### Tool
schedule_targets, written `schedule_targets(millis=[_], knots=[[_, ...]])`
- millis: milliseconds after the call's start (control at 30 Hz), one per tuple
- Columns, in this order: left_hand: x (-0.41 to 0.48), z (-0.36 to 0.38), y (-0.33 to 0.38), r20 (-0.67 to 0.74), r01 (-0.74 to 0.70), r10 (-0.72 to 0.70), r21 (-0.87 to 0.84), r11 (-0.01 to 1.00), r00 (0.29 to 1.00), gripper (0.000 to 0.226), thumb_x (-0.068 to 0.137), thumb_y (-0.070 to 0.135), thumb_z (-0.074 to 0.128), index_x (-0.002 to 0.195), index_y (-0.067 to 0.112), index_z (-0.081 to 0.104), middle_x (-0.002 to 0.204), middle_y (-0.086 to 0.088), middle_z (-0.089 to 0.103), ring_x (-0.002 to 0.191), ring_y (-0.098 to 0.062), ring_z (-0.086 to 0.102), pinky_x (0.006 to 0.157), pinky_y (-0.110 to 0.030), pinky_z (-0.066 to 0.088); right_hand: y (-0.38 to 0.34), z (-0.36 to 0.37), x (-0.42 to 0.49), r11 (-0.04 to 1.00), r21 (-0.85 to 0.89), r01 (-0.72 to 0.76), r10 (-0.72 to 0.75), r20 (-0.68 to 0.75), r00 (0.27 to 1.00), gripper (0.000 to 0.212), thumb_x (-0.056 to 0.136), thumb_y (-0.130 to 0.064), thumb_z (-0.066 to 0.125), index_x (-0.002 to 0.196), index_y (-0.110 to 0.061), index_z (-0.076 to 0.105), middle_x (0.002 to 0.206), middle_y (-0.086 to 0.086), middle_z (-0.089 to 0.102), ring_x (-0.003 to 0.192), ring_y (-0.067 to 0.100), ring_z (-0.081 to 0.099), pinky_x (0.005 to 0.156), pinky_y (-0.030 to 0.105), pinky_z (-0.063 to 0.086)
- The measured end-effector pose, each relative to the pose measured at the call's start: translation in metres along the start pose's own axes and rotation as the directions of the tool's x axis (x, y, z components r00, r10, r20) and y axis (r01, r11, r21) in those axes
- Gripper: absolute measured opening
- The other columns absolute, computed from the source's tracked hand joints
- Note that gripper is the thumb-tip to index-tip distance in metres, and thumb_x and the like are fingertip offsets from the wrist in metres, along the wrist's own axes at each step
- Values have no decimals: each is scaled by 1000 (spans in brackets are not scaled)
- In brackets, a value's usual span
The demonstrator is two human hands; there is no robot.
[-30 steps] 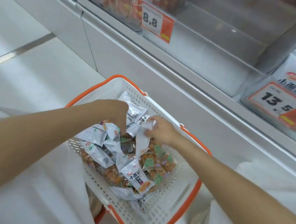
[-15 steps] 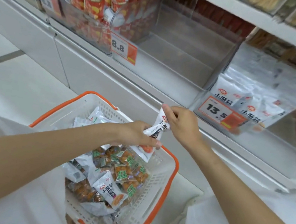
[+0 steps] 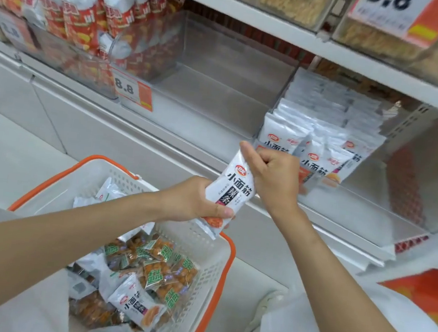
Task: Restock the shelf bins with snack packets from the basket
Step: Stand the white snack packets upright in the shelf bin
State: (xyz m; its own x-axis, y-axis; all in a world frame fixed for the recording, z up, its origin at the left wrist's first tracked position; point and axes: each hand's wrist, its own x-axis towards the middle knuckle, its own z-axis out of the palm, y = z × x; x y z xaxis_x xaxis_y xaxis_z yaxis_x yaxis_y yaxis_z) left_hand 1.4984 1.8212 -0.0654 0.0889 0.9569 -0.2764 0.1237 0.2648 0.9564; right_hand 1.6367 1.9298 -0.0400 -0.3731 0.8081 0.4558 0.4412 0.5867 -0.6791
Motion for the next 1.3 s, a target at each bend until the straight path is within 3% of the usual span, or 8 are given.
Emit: schedule_targets(millis=[200,267,333,433,633,800,1100,1300], knots=[[5,19,21,-19,-59,59,43,997,998,23,81,9,75,101,0,68,98,-18,73,88,-28,70,79,-33,59,-15,-56,-2,987,127,-101,77,181,981,52,89,-36,68,48,-11,51,41,-7,39,42,5,35,47,25,31],[11,30,38,-40,-100,101,39,994,994,18,82,10,74,99,5,69,95,-14,74,87,-26,71,78,-32,60,-13,-87,-2,960,195,-201,125,343,931,16,85,-29,74,73,-21,68,61,-14,66,57,0,59,58,20,49],[20,44,59,-41,-150,154,93,984,987,12,80,14,77,90,14,70,85,-5,74,79,-18,69,81,-37,58,-3,-114,-6,911,252,-326,192,440,877,22,79,-17,80,97,-20,68,83,-8,75,77,7,71,68,26,56],[34,67,93,27,-252,251,155,955,968,13,80,14,77,85,21,67,74,9,71,72,-4,66,78,-25,57,3,-149,-7,875,376,-304,224,242,944,36,74,-2,80,104,-10,63,83,-2,76,74,11,70,62,28,53],[83,81,153,-132,-383,443,328,863,887,40,80,30,77,116,22,60,111,-3,68,96,-16,67,86,-30,56,24,-227,2,953,300,-46,129,-265,955,31,76,-9,81,87,-25,56,84,-7,72,78,8,67,69,29,54],[125,81,187,-93,-418,519,481,771,850,34,83,23,75,114,13,64,95,2,65,85,-8,60,80,-14,49,67,-219,16,987,25,-160,161,-233,959,28,72,-19,83,88,-20,60,85,-5,71,80,12,68,74,36,55],[185,82,188,18,-277,457,817,506,889,9,83,21,74,89,15,77,74,18,64,71,3,59,70,-16,44,104,-161,43,909,-118,-399,403,9,915,30,75,-17,79,100,-9,64,94,1,70,87,16,65,67,25,46],[194,89,186,16,-267,472,842,470,881,5,87,21,69,82,23,72,73,17,61,80,-9,58,74,-25,46,103,-158,45,864,-150,-481,483,-29,875,20,75,-11,76,89,-12,62,93,5,69,86,22,65,67,29,48]])
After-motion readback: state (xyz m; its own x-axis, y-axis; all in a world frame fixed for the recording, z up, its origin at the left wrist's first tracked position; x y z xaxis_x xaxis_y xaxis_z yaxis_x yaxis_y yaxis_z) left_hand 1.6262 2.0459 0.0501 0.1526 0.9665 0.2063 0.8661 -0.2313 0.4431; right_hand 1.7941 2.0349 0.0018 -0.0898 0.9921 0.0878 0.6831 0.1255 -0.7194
